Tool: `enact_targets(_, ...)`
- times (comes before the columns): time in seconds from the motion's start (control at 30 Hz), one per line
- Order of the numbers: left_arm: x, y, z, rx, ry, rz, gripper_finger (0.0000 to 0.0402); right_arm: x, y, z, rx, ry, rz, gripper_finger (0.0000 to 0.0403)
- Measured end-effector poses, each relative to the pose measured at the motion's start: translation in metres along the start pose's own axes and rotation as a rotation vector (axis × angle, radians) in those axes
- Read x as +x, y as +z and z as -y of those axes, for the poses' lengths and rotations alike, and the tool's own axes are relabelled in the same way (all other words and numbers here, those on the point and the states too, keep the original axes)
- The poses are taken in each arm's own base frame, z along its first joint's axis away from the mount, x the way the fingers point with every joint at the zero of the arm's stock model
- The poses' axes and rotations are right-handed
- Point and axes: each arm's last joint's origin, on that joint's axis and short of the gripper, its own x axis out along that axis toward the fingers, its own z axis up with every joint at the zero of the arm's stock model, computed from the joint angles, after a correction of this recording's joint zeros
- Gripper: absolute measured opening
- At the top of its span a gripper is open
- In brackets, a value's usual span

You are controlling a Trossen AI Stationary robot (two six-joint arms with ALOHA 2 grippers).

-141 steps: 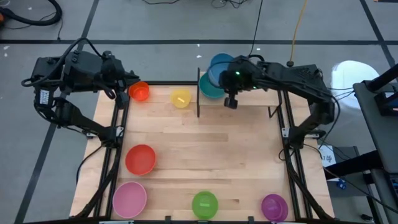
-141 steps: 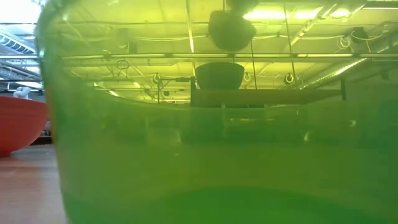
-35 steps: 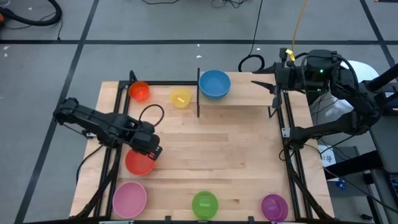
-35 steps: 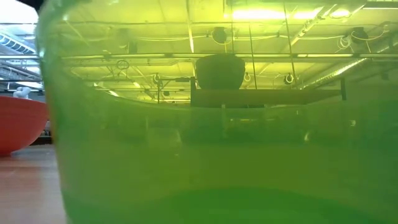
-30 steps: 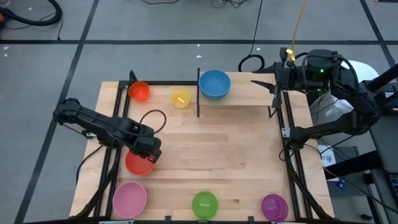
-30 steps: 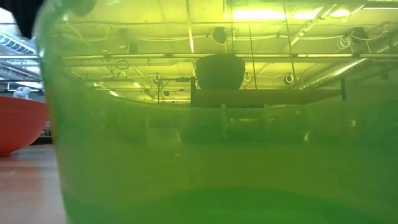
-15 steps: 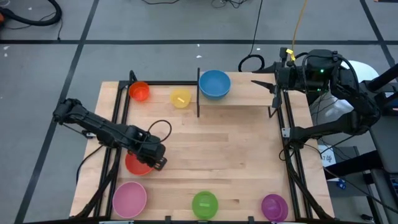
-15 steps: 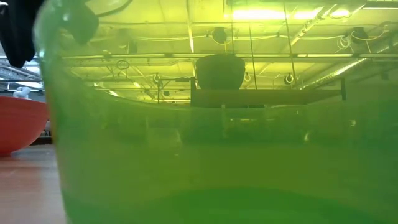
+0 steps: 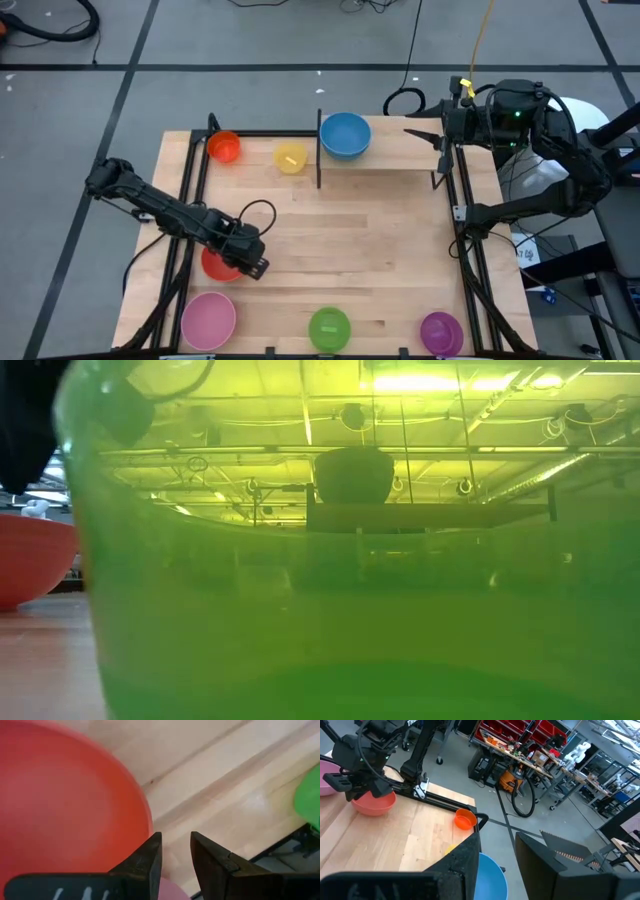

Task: Place and stack bowls onto a shelf
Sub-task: Stack the bottom orange bowl on top of the blue bowl on the shelf

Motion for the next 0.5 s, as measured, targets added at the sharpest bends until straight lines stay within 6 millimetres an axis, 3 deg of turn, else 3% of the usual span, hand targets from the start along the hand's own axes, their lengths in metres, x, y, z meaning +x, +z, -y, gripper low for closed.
enact_targets(0.5,0.023,-0.003,0.002,0.029,0.112,0.015,0.0108,0.0,0.0,0.0,0.0,0.0,-0.001,0.0118)
